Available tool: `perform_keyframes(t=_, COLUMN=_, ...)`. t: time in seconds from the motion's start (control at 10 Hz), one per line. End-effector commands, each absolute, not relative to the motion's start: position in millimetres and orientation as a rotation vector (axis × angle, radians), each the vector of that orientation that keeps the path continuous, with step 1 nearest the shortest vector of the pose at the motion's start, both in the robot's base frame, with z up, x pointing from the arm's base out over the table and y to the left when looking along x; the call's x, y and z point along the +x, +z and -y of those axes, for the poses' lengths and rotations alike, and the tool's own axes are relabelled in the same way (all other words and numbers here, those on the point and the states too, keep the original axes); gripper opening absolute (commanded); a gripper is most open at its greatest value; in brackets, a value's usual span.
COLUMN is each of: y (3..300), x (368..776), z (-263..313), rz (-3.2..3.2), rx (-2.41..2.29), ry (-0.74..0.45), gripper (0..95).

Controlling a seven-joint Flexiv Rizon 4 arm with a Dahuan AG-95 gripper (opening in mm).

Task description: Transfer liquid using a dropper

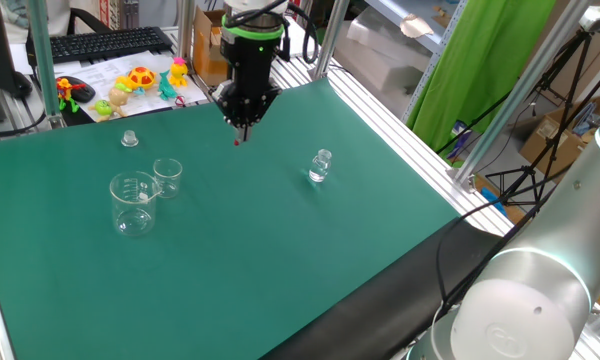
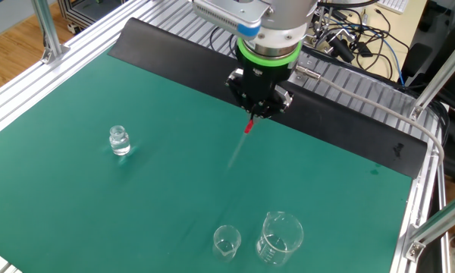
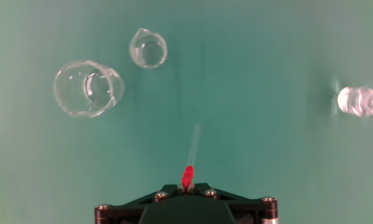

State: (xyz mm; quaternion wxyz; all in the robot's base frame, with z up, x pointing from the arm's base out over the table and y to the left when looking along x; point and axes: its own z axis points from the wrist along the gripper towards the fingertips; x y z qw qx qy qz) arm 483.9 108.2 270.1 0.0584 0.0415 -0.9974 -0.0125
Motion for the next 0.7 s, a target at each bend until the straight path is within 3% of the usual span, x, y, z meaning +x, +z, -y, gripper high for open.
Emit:
perform_keyframes(t=0.1, y=269.9, x=483.5, z=-107.8, rz=3.039, rx=0.224, ry=-0.053, gripper=0.0)
perform_keyframes(t=0.7, y=269.9, x=483.5, z=-107.8, rz=3.041, rx=0.253, ry=-0.055, gripper=0.0)
